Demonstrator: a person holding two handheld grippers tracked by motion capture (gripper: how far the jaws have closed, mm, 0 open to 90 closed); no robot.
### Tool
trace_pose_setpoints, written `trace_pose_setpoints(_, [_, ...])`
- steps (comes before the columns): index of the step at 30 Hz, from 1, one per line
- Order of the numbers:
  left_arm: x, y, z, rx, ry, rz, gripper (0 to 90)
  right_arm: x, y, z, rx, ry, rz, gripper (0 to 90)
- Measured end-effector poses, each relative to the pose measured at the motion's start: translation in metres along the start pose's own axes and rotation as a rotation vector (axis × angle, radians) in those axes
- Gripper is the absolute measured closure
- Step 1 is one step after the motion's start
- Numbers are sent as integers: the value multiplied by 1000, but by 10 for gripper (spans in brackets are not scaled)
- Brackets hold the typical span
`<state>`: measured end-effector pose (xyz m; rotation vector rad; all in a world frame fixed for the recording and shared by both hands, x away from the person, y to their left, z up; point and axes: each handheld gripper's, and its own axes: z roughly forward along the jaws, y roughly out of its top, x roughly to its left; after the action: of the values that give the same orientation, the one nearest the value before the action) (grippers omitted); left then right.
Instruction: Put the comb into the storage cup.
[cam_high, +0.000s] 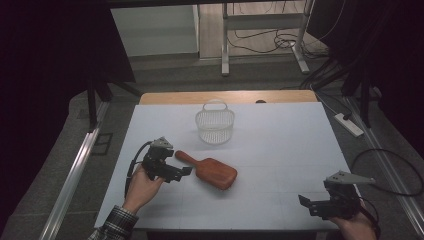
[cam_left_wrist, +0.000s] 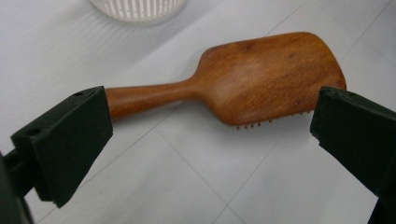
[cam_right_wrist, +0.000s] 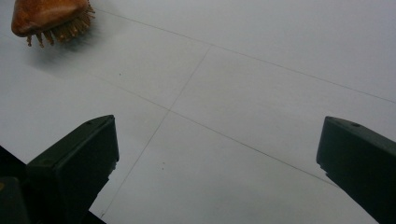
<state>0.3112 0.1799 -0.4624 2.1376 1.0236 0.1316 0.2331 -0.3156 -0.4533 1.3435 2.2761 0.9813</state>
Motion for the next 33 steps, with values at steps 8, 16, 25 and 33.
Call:
trace_pose_setpoints(8, [0,12,11,20,-1,21,0,0,0,0,1,2,-1,0])
trace_pose_setpoints(16, [-2,25,24,48,-8,45,0,0,0,0,3,3,-2,0])
trace_pose_setpoints(25, [-3,36,36,65,-4,56,0,0,0,0,7,3,-4,0])
trace_pose_setpoints(33, [-7,47,48,76,-11,73,0,0,0,1,10,5,-4,0])
